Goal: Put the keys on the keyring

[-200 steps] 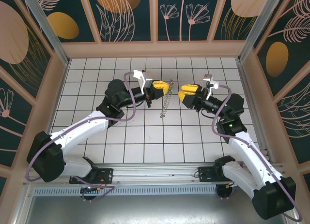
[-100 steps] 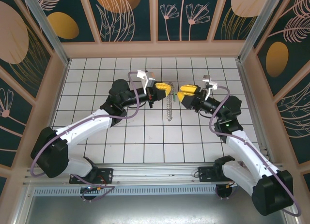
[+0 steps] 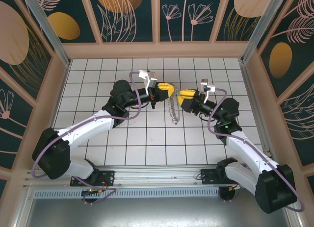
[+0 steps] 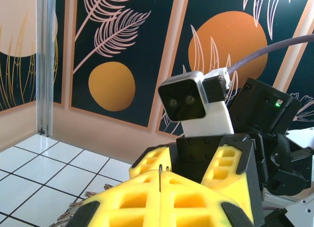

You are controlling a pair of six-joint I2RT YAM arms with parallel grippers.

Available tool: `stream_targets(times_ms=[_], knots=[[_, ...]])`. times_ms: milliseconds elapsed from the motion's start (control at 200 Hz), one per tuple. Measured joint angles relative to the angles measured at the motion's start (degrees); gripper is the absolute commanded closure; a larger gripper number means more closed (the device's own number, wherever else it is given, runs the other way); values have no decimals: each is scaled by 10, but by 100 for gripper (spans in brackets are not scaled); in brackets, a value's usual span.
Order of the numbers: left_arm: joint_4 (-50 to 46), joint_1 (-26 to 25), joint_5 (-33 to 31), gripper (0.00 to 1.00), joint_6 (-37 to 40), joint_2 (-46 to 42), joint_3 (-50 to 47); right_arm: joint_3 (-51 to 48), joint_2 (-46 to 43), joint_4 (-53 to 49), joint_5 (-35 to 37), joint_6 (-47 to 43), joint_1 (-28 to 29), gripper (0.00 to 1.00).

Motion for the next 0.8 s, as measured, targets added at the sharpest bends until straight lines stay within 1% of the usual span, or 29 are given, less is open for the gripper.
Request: stream_targets(times_ms=[60,390,490,646,721,801], knots=[[0,0,0,100,0,0,2,0,7,0,0,0,4,50],[0,0,0,100,0,6,4,1,16,-2,5,-12,22,61],[0,0,1,100,-2,8,4,6,16,-6,12,-20,27,68],[0,0,2,100,-4,9,4,17,18,-21,18,-33,30,91],[0,0,1,100,-4,9,4,20,18,-29,21,-38,31,99],[0,0,0,100,-7,9,4,22,17,-36,24,-43,33,100]])
